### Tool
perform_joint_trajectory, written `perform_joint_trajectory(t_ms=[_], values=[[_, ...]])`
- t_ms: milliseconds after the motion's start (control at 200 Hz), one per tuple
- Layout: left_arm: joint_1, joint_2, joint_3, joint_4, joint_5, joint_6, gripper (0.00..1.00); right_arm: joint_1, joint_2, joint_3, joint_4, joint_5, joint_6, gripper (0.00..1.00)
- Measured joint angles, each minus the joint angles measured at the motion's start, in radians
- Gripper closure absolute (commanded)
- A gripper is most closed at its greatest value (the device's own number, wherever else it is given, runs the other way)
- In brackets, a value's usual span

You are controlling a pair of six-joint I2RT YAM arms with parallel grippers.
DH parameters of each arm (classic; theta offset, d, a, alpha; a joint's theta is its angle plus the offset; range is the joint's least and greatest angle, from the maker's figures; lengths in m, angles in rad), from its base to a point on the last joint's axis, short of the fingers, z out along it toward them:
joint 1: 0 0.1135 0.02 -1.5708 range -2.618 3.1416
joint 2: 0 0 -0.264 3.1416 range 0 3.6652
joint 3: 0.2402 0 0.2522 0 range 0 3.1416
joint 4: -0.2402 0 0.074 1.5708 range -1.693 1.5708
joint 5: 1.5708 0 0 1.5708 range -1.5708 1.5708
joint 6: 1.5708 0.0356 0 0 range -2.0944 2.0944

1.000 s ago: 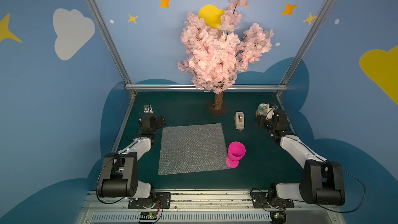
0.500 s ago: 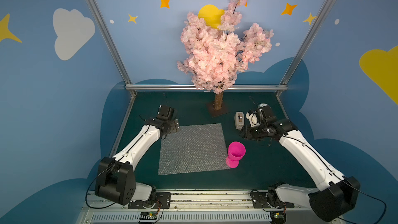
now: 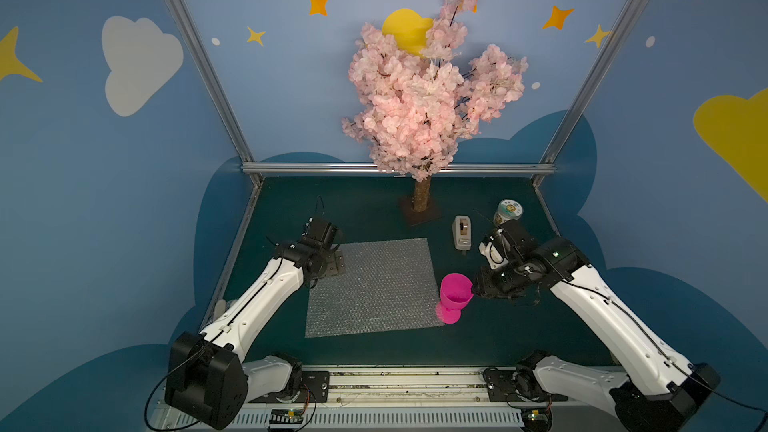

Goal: Wrap wine glasses in bubble wrap
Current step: Pick up the wine glass at the center of the board.

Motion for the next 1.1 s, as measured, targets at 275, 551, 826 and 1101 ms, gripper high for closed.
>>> perform_joint_trajectory(t_ms=[275, 551, 826, 1101], values=[[-0.095, 0.031, 0.024, 0.000, -0.002, 0.027, 0.01, 0.008, 0.074, -0.020, 0.065, 0.017, 0.012, 0.58], [-0.237, 0.027, 0.036, 0.040, 0.010, 0.089, 0.02, 0.008, 0.164, -0.020, 0.091, 0.055, 0.003, 0.81], [-0.400, -0.041, -0.058, 0.203, 0.111, 0.225, 0.08, 0.008, 0.255, 0.036, 0.057, 0.099, -0.039, 1.00], [-0.554, 0.038, -0.092, 0.420, 0.176, 0.321, 0.15, -0.005, 0.328, 0.236, -0.110, 0.212, -0.121, 1.00]])
